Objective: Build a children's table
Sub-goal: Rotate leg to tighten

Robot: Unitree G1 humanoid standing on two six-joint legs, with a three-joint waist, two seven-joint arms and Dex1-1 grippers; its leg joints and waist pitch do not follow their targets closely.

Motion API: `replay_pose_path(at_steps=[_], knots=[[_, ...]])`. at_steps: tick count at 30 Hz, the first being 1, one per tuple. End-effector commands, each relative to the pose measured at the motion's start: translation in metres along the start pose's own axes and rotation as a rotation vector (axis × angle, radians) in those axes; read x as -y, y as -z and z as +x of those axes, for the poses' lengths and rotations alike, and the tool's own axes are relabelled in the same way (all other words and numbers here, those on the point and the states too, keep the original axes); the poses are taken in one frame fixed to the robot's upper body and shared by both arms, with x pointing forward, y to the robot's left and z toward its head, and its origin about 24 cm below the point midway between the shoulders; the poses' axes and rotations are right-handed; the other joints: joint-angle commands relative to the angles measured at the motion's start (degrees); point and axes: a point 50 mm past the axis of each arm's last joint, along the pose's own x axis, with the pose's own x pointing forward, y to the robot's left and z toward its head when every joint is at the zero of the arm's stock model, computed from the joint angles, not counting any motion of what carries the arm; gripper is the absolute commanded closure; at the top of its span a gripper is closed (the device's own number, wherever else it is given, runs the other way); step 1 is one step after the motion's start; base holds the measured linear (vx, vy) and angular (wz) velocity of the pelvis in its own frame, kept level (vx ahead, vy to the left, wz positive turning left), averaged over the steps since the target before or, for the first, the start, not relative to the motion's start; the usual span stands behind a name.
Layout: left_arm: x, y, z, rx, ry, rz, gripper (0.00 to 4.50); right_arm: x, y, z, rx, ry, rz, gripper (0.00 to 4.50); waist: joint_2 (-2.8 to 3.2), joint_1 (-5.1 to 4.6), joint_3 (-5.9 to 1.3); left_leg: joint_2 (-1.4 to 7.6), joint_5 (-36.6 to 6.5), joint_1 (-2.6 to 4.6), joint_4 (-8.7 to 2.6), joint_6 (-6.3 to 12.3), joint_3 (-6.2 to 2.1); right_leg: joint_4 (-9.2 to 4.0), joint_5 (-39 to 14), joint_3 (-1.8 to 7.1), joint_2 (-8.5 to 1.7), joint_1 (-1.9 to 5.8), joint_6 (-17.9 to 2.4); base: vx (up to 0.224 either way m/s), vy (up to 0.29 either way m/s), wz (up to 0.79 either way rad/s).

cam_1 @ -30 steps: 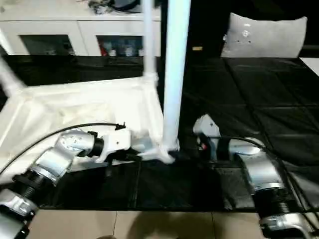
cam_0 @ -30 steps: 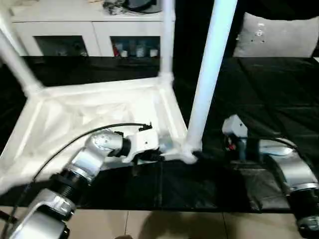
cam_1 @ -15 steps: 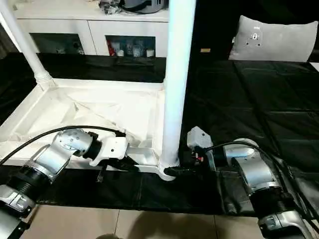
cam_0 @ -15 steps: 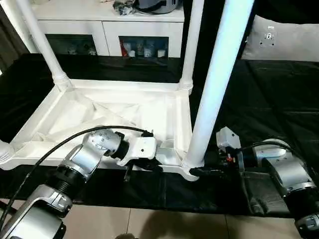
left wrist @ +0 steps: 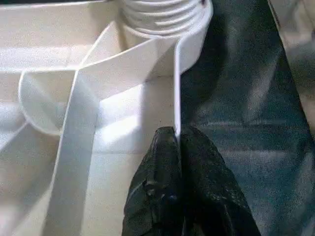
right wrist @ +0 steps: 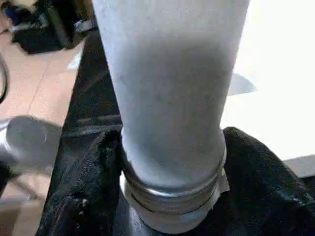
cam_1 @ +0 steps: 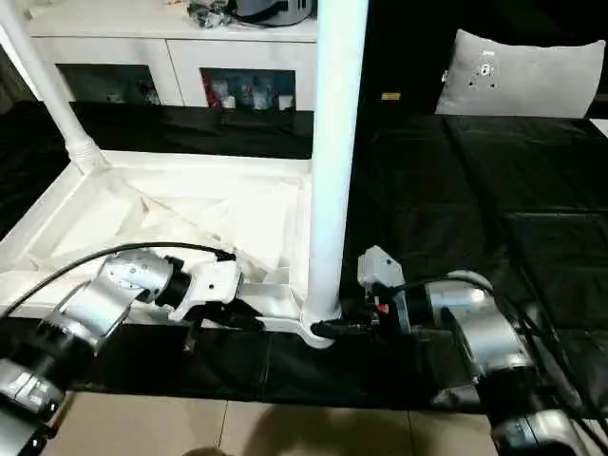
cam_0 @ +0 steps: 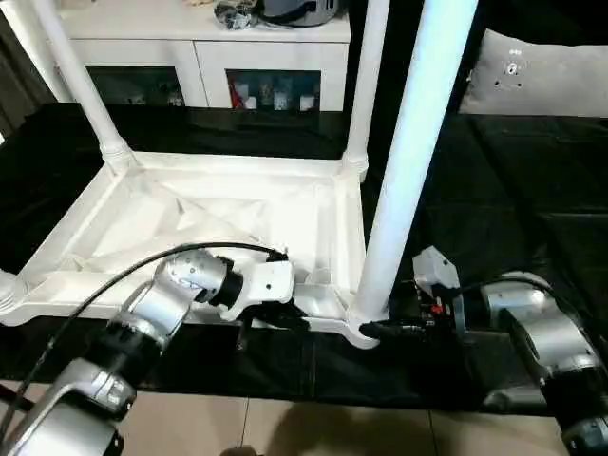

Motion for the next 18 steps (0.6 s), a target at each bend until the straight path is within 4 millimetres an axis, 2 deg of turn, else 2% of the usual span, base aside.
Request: replay_pose_path(at_steps=[1, 2, 3, 5, 6, 7, 8, 9, 10, 11, 12, 13, 14, 15, 16, 18], knots=[[0.006, -0.009, 0.023, 0.054, -0.01, -0.056, 4.5, -0.001, -0.002, 0.02, 0.04, 0.049, 0.06, 1.8, -0.63, -0.37, -3.25, 3.72, -9.2, -0.06, -4.11, 4.14, -0.98, -3.71, -17.8, 3.51, -4.34, 3.26, -10.6, 0.0, 0.0, 0.0], [0.005, -0.012, 0.025, 0.069, -0.037, -0.082, 4.5, 0.0, -0.001, 0.024, 0.043, 0.092, 0.083, 1.8, -0.5, -0.44, -3.04, 3.65, -10.1, 0.02, -4.18, 3.79, -1.02, -4.04, -19.8, 3.46, -4.34, 3.05, -10.2, 0.0, 0.0, 0.0], [0.003, -0.018, 0.031, 0.098, -0.102, -0.133, 4.5, 0.005, 0.0, 0.036, 0.067, 0.2, 0.124, 1.8, -0.56, -1.15, -2.64, 3.37, -13.3, 0.09, -4.41, 2.16, -1.22, -4.82, -26.6, 3.17, -4.45, 3.12, -7.9, 0.0, 0.0, 0.0], [0.001, -0.024, 0.037, 0.127, -0.147, -0.171, 4.5, 0.009, 0.0, 0.046, 0.095, 0.279, 0.168, 1.8, -0.61, -1.9, -2.34, 3.13, -15.6, 0.29, -4.45, 1.29, -1.41, -5.58, -30.7, 2.81, -4.47, 2.85, -6.3, 0.0, 0.0, 0.0], [0.0, -0.028, 0.041, 0.143, -0.183, -0.197, 4.5, 0.011, -0.001, 0.053, 0.11, 0.326, 0.191, 1.8, -0.48, -2.77, -2.16, 2.83, -17.8, 0.35, -4.44, 0.77, -1.66, -6.13, -34.3, 2.4, -4.4, 2.86, -4.6, 0.0, 0.0, 0.0], [-0.002, -0.031, 0.045, 0.155, -0.218, -0.217, 4.5, 0.013, -0.002, 0.058, 0.12, 0.361, 0.21, 1.8, -0.57, -3.73, -1.98, 2.57, -20.1, 0.71, -4.25, 0.5, -1.76, -6.88, -37.2, 1.94, -4.31, 2.48, -3.1, 0.0, 0.0, 0.0], [-0.004, -0.034, 0.048, 0.165, -0.254, -0.237, 4.5, 0.015, -0.003, 0.063, 0.124, 0.409, 0.233, 1.8, -0.59, -4.14, -1.94, 2.48, -21.1, 1.03, -4.08, 0.41, -1.77, -7.16, -38.4, 1.76, -4.25, 2.29, -2.5, 0.0, 0.0, 0.0], [-0.006, -0.037, 0.052, 0.172, -0.288, -0.254, 4.5, 0.02, -0.002, 0.067, 0.123, 0.479, 0.265, 1.8, -0.56, -5.11, -1.83, 2.11, -22.6, 1.27, -3.79, 0.52, -1.81, -7.74, -39.9, 1.28, -4.09, 2.15, -1.6, 0.0, 0.0, 0.0], [-0.007, -0.04, 0.055, 0.175, -0.329, -0.271, 4.5, 0.024, -0.002, 0.07, 0.125, 0.55, 0.305, 1.8, -0.43, -5.27, -1.98, 2.1, -22.8, 1.39, -3.74, 0.5, -1.99, -7.77, -39.9, 1.11, -4.19, 2.23, -1.4, 0.0, 0.0, 0.0], [-0.01, -0.043, 0.058, 0.176, -0.372, -0.285, 4.5, 0.027, -0.002, 0.072, 0.128, 0.604, 0.326, 1.8, -0.14, -6.36, -2.06, 2.32, -23.9, 0.92, -4.04, 0.52, -2.49, -7.85, -38.4, 0.61, -4.02, 2.64, -0.9, 0.0, 0.0, 0.0], [-0.01, -0.044, 0.058, 0.175, -0.377, -0.285, 4.5, 0.027, -0.002, 0.073, 0.13, 0.608, 0.326, 1.8, -0.14, -6.81, -2.04, 2.4, -24.6, 0.98, -4.1, 0.72, -2.47, -7.98, -38.0, 0.51, -3.97, 2.59, -0.8, 0.0, 0.0, 0.0], [-0.012, -0.048, 0.063, 0.164, -0.422, -0.285, 4.5, 0.028, -0.004, 0.077, 0.145, 0.634, 0.319, 1.8, -0.15, -7.15, -2.09, 2.32, -24.9, 0.78, -4.06, 1.13, -2.59, -8.1, -37.4, 0.2, -4.1, 2.85, -0.5, 0.0, 0.0, 0.0], [-0.012, -0.048, 0.063, 0.164, -0.422, -0.285, 4.5, 0.028, -0.004, 0.077, 0.145, 0.634, 0.319, 1.8, 0.04, -7.15, -2.16, 2.39, -25.2, 1.06, -4.03, 1.22, -2.5, -8.19, -37.0, 0.23, -4.18, 2.63, -0.7, 0.0, 0.0, 0.0], [-0.012, -0.049, 0.064, 0.157, -0.436, -0.282, 4.5, 0.027, -0.004, 0.079, 0.149, 0.636, 0.311, 1.25, 0.18, -7.19, -2.22, 2.47, -25.2, 1.37, -4.05, 1.52, -2.53, -8.28, -35.8, 0.23, -4.38, 2.47, -1.4, 0.0, 0.0, 0.0], [-0.012, -0.049, 0.064, 0.145, -0.442, -0.272, 4.5, 0.026, -0.005, 0.08, 0.152, 0.635, 0.306, 1.11, 0.17, -7.36, -2.19, 2.65, -25.0, 0.93, -4.37, 1.87, -2.7, -8.05, -33.8, 0.28, -4.34, 2.85, -2.0, 0.0, 0.0, 0.0], [-0.013, -0.048, 0.063, 0.121, -0.458, -0.26, 4.5, 0.025, -0.005, 0.079, 0.16, 0.635, 0.292, 1.04, 0.27, -7.28, -2.33, 2.88, -24.2, 0.64, -4.63, 2.1, -2.77, -7.54, -31.1, 0.82, -4.51, 2.92, -3.3, 0.0, 0.0, 0.0]])
